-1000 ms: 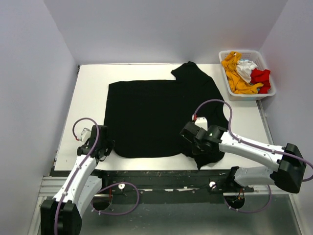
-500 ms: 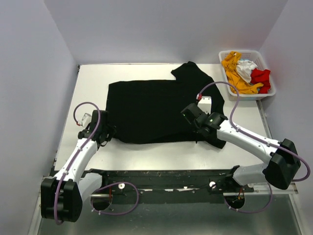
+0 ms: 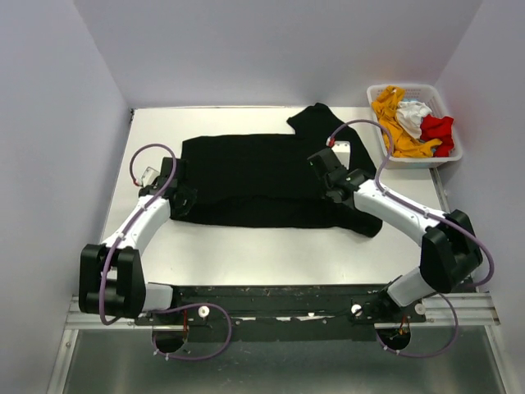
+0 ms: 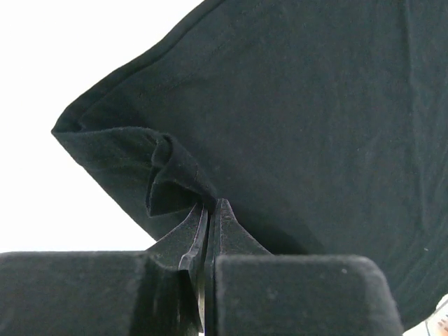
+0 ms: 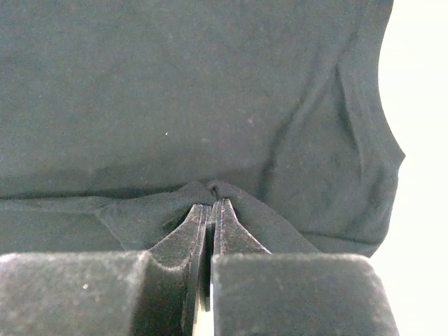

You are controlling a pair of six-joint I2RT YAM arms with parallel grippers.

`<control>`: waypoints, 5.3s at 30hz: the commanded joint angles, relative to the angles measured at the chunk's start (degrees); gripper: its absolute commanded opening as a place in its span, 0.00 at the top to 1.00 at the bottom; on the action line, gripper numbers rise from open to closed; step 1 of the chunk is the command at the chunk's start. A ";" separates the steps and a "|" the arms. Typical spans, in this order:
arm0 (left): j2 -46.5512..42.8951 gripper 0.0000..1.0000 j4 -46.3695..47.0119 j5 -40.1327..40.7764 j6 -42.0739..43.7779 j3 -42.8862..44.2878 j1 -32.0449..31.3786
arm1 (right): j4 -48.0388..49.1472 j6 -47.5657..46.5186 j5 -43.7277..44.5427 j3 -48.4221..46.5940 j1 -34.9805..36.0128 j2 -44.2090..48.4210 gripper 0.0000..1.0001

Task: Fold and stack the t-shirts
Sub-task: Fold the flattened tshirt in 1/3 of the way

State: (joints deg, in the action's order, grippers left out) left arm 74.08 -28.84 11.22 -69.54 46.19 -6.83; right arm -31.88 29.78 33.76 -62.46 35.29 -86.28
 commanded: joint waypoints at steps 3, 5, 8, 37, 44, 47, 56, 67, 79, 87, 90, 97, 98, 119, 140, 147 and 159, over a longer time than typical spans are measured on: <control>8.54 0.78 -1.34 1.32 2.11 6.34 1.73 | 8.44 -13.14 -7.33 -4.11 -3.92 -8.04 0.99; 10.81 0.53 -1.59 0.46 3.41 8.14 2.18 | 10.22 -18.67 -10.54 -6.43 -6.23 -11.97 0.97; 12.24 0.28 -1.56 -0.65 5.46 10.21 2.60 | 9.82 -29.90 -17.02 -12.77 -9.19 -20.02 0.89; 10.27 0.01 12.07 -13.25 17.97 2.43 -2.07 | 22.04 -6.37 -32.10 10.10 -10.24 -2.27 0.00; 21.80 0.01 5.56 -5.33 20.02 17.40 -0.79 | 23.62 -7.88 -21.93 1.82 -10.39 -13.22 0.00; 26.04 0.10 3.64 -2.41 21.29 22.87 0.92 | 23.99 -9.72 -15.79 -4.16 -10.74 -18.26 0.00; 28.21 0.01 -2.07 -6.36 21.90 32.99 5.25 | 25.95 -14.45 -13.38 -19.68 -14.02 -26.23 0.00; 17.38 0.01 9.60 -22.37 22.90 15.17 0.09 | 23.35 -22.84 -28.49 -9.58 -14.02 -15.53 0.00; 19.22 0.01 11.59 -20.40 22.60 12.02 -9.26 | 17.35 -12.07 -23.80 -15.45 -14.07 -24.61 0.00; 22.59 0.01 11.94 -21.53 22.87 11.26 -9.34 | 19.61 -6.06 -28.34 -12.87 -14.02 -28.04 0.00; 22.81 0.01 12.40 -21.63 22.88 10.22 -9.34 | 20.83 -5.93 -30.13 -15.42 -14.06 -30.18 0.00; 23.85 0.01 11.71 -20.77 23.05 9.13 -9.34 | 27.49 -3.51 -35.91 -24.20 -14.02 -35.20 0.00; 23.95 0.01 11.57 -20.61 23.07 8.98 -9.34 | 28.16 -3.44 -35.95 -25.75 -13.91 -35.91 0.00; 20.10 0.01 11.55 -17.22 20.34 1.40 -11.96 | 33.42 0.50 -30.11 10.16 -10.95 -14.55 0.00; 1.33 0.01 7.90 -14.04 5.70 -21.73 -21.78 | 4.40 11.27 -34.90 31.84 0.87 11.19 0.00; -12.30 0.01 0.09 -11.70 -4.05 -26.77 -29.42 | 0.22 12.74 -38.45 34.20 3.03 18.78 0.00; -20.87 0.01 -14.63 -4.66 -15.94 -23.79 -40.07 | -3.89 15.66 -27.11 31.60 3.19 23.08 0.00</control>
State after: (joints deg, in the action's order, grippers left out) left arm 52.31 -27.27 1.17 -81.67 22.28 -44.56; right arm -29.10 43.40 0.34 -31.00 38.02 -65.01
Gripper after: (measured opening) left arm 0.984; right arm 0.998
